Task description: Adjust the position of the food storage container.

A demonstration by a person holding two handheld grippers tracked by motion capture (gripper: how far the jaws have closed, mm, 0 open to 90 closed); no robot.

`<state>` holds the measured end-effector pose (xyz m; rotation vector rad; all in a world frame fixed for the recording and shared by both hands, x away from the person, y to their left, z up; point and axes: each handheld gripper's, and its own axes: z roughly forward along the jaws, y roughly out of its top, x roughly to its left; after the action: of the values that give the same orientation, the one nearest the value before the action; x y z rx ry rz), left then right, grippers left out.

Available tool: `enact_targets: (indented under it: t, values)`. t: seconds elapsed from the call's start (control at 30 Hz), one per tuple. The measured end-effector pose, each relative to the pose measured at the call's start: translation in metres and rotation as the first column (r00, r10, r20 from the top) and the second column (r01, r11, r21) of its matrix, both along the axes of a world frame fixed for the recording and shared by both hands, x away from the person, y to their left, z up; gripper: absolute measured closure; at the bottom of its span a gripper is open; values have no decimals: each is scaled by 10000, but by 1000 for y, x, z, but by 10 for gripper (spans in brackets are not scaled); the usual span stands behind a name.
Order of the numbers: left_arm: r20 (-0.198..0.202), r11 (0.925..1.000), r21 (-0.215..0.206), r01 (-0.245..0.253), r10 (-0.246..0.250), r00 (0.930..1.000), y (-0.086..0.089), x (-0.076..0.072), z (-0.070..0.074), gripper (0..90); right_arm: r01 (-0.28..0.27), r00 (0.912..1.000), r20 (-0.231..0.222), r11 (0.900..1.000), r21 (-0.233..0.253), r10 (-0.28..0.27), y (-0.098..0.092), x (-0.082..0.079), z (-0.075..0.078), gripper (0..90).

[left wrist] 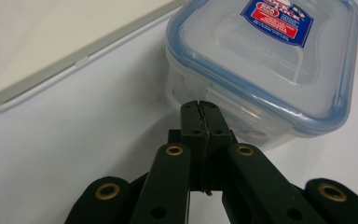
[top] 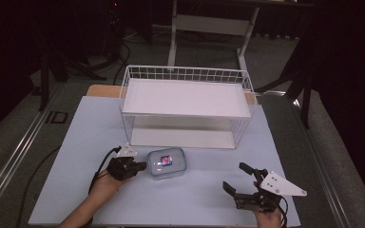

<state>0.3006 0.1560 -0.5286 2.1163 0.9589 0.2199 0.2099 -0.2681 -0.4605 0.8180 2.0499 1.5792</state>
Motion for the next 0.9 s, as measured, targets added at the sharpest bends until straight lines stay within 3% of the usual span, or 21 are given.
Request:
enact_targets:
  t: [0.43, 0.6, 0.9]
  values:
    - [21, 9998, -159, 99, -99, 9999, -28, 18, 2, 900, -117, 9998, -168, 9999, -93, 115, 1, 2, -4, 148]
    - [-55, 9999, -43, 128, -128, 9999, -37, 23, 0, 900, -114, 9996, -253, 9999, -96, 112, 1, 3, -6, 148]
    - [-188, 9992, -310, 233, -239, 9995, -53, 27, -1, 900, -229, 9994, -257, 9997, -45, 227, 1, 4, -7, 149]
